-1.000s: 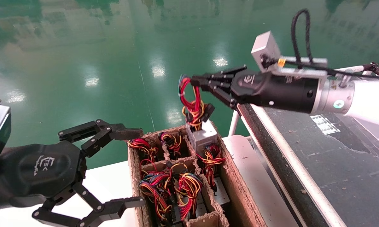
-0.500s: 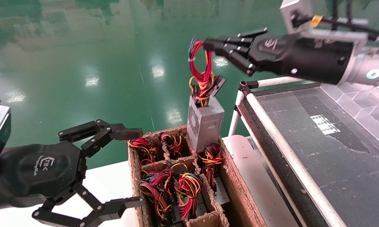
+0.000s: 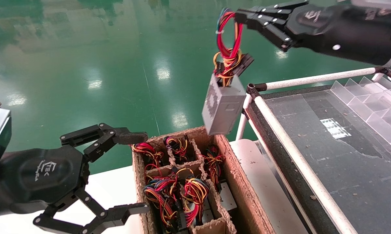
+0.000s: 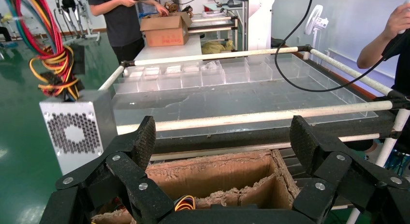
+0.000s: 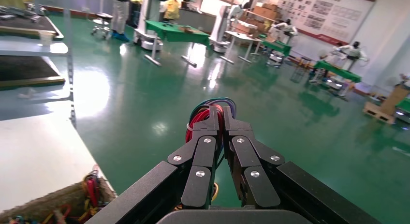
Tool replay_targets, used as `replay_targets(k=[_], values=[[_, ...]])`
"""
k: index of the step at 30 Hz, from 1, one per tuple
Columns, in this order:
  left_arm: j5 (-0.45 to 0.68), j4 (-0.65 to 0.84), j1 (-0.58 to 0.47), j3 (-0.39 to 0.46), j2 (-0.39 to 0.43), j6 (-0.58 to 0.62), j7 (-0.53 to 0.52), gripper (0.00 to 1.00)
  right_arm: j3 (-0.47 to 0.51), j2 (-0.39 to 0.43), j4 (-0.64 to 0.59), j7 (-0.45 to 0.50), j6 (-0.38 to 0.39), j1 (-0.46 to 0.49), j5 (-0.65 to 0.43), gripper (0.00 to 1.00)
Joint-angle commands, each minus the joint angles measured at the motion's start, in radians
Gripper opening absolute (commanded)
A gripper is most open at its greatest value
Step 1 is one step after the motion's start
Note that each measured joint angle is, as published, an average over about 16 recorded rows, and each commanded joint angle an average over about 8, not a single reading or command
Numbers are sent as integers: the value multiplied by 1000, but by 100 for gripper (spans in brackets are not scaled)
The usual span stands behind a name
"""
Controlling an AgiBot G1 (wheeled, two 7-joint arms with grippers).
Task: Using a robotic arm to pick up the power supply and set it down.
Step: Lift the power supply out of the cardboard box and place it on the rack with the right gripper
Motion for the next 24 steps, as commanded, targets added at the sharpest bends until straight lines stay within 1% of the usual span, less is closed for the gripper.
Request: replay_targets(k=[1,8,24], values=[[0,0,0,0,0,0,0,100,0,9,-2,-2,4,9,0,0],[0,0,0,0,0,0,0,100,1,62,-21,-13,21,39,0,0],[-1,0,0,1,0,0,0,100,-10,218,-54,-23,54,85,-17,0]])
